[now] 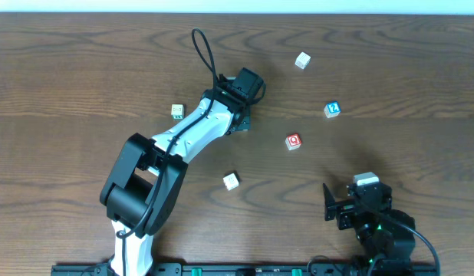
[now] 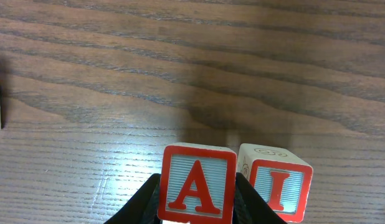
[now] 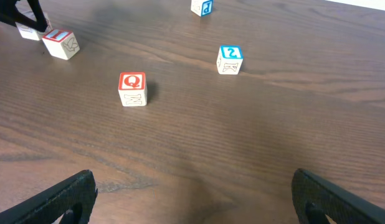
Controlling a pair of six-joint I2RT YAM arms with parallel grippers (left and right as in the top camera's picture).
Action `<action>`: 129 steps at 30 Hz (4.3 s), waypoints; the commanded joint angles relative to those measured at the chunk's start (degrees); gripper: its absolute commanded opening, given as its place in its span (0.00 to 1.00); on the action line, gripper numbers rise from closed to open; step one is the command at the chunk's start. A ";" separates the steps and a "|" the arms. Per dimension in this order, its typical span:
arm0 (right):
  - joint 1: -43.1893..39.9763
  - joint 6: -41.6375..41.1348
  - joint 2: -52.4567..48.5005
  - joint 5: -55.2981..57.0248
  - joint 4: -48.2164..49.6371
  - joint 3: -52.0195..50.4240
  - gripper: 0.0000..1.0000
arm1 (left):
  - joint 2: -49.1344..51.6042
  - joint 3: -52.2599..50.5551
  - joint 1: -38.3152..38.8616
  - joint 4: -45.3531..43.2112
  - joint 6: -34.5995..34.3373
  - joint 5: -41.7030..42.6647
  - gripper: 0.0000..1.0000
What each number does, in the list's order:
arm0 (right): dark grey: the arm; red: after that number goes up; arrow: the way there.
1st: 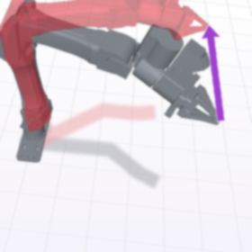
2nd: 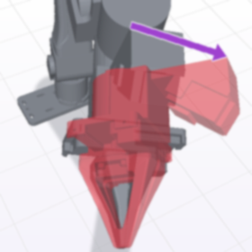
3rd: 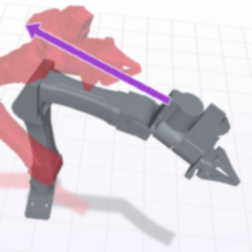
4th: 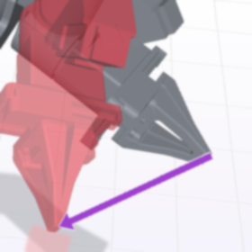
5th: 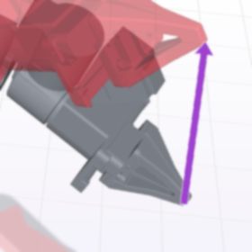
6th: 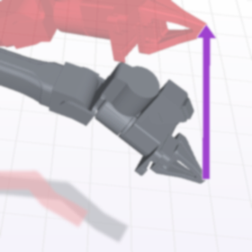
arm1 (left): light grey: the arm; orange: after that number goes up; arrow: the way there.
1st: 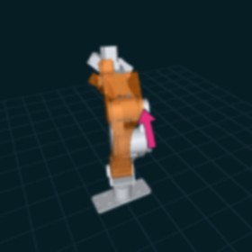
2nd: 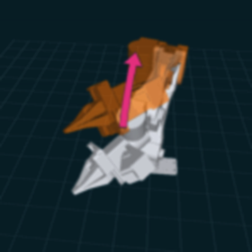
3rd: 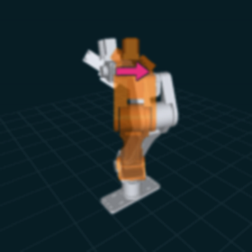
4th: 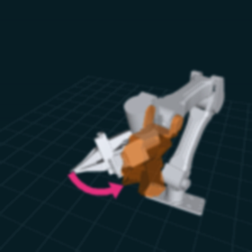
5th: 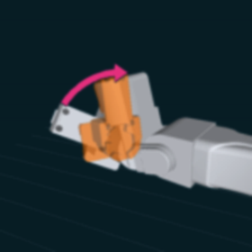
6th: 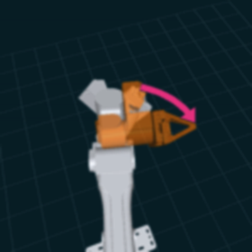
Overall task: Spell out Ai2
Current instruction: 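Lower the A block beside the I block, aligning them, then open the left gripper and release the A block, then lift the left gripper up and back away from the AI blocks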
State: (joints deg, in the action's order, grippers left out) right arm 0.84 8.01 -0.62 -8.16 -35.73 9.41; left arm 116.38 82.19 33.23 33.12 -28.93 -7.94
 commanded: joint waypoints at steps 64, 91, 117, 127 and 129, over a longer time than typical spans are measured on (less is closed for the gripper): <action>-0.39 0.63 0.31 -0.66 -0.02 -0.42 0.99 | -2.80 1.66 0.07 0.92 3.63 -7.15 0.24; -0.39 0.63 0.31 -0.66 -0.02 -0.42 0.99 | -7.74 -8.85 3.85 0.87 -4.24 -2.71 0.06; -0.39 0.63 0.31 -0.66 -0.02 -0.42 0.99 | -3.82 -11.21 0.87 -8.22 -0.33 0.57 0.06; -0.39 0.63 0.31 -0.66 -0.02 -0.42 0.99 | -3.23 -11.21 0.07 -9.27 0.52 2.03 0.05; -0.39 0.63 0.31 -0.66 -0.02 -0.42 0.99 | -3.34 -11.13 0.11 -8.74 0.81 2.05 0.06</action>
State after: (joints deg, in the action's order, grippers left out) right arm 0.84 8.01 -0.62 -8.16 -35.73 9.41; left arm 112.22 71.26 33.47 23.97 -29.54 -6.15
